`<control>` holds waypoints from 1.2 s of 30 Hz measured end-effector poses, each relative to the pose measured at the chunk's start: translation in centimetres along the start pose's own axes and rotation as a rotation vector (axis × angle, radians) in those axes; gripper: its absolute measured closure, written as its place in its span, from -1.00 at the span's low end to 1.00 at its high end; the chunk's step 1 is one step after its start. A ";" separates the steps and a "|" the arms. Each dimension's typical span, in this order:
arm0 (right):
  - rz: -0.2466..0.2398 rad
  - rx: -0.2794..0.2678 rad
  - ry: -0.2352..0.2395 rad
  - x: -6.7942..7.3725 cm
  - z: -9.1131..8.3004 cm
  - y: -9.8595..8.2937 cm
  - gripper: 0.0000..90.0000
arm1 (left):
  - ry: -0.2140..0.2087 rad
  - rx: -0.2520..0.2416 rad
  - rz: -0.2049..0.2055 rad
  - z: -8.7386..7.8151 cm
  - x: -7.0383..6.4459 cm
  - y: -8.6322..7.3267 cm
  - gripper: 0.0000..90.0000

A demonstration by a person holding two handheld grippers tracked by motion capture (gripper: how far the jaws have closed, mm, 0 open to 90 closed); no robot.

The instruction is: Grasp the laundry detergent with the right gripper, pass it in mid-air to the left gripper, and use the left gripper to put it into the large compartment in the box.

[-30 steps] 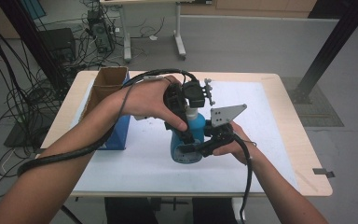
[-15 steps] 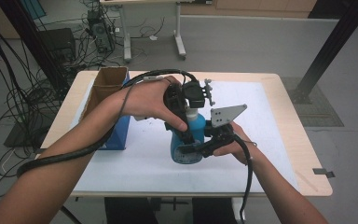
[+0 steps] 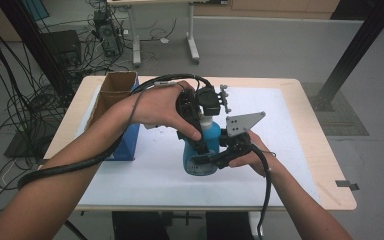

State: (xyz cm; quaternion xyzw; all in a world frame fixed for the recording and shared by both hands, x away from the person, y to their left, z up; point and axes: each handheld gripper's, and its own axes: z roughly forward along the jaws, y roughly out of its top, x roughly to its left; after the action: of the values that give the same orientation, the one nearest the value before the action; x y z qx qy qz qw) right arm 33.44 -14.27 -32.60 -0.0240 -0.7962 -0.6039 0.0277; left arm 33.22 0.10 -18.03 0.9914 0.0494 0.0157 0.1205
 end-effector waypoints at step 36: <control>-0.006 0.010 0.002 -0.2 0.3 0.2 -0.02 | 0.016 -0.002 -0.003 -0.2 0.2 -0.1 -0.89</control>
State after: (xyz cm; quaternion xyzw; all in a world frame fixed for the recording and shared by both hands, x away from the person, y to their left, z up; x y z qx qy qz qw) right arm 33.63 -13.93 -32.51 -0.0208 -0.7992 -0.6001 0.0270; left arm 33.44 0.29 -17.87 0.9910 0.0517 0.0235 0.1213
